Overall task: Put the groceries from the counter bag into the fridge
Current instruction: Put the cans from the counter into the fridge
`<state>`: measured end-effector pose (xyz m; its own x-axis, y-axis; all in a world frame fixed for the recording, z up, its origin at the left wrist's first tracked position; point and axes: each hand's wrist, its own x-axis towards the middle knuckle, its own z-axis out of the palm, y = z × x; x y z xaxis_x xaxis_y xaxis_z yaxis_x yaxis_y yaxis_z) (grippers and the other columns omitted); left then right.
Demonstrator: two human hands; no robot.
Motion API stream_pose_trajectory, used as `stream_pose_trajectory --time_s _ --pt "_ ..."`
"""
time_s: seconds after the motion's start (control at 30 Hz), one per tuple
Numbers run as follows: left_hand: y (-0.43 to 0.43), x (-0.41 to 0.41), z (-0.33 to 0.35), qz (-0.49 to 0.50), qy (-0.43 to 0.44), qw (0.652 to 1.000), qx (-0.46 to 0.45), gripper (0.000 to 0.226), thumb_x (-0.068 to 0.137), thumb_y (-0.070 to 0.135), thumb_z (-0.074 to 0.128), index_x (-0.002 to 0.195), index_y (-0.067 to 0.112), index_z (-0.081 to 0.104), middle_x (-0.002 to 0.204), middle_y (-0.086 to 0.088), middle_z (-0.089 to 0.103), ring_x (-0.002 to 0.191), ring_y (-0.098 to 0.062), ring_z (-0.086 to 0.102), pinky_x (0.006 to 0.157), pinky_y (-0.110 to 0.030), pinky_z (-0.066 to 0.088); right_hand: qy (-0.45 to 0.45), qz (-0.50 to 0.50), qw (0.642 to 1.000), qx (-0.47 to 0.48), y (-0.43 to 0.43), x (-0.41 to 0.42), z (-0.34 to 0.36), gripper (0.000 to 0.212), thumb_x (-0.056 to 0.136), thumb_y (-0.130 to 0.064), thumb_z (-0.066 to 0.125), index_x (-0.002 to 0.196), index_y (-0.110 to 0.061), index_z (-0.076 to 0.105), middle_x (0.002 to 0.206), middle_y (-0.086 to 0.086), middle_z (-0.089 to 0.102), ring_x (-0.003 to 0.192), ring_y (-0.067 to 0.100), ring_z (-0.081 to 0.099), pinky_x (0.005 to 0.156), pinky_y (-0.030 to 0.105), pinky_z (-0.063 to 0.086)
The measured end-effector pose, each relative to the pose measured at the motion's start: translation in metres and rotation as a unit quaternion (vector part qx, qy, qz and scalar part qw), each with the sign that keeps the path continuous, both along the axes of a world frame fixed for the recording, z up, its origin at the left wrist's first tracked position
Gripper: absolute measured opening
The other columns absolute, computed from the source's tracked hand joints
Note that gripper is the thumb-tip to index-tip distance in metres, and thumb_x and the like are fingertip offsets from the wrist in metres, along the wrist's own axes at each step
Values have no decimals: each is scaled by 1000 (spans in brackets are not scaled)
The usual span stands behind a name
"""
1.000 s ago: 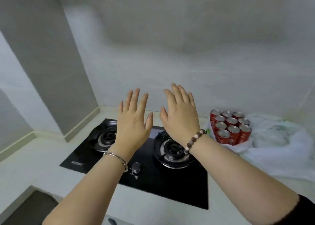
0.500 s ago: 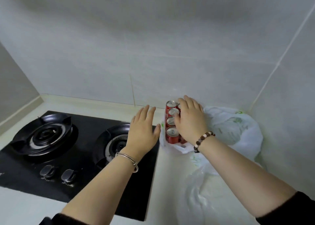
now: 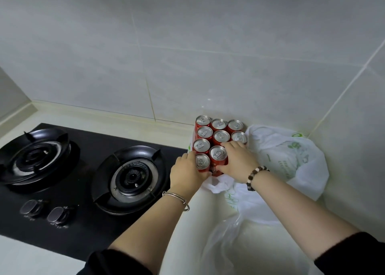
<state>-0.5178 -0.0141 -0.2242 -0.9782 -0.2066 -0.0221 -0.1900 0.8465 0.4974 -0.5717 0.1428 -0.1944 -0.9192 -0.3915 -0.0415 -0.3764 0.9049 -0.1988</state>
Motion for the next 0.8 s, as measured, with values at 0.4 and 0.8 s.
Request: stream_pose_trajectory --time_s 0.4,0.8 --pt "4 -13 -12 41 20 999 13 51 68 45 73 103 14 53 97 -1 63 96 -20 51 73 -29 43 29 50 996 63 -16 -26 -12 55 72 -41 69 120 -20 50 120 -5 56 118 17 43 101 32 30" --pt "-18 17 54 36 127 983 129 53 57 41 81 100 23 57 92 10 63 83 -10 60 69 -24 47 47 3 997 -55 -15 -6 66 67 59 -45 74 116 -20 50 102 1 62 100 26 57 85 37 49"
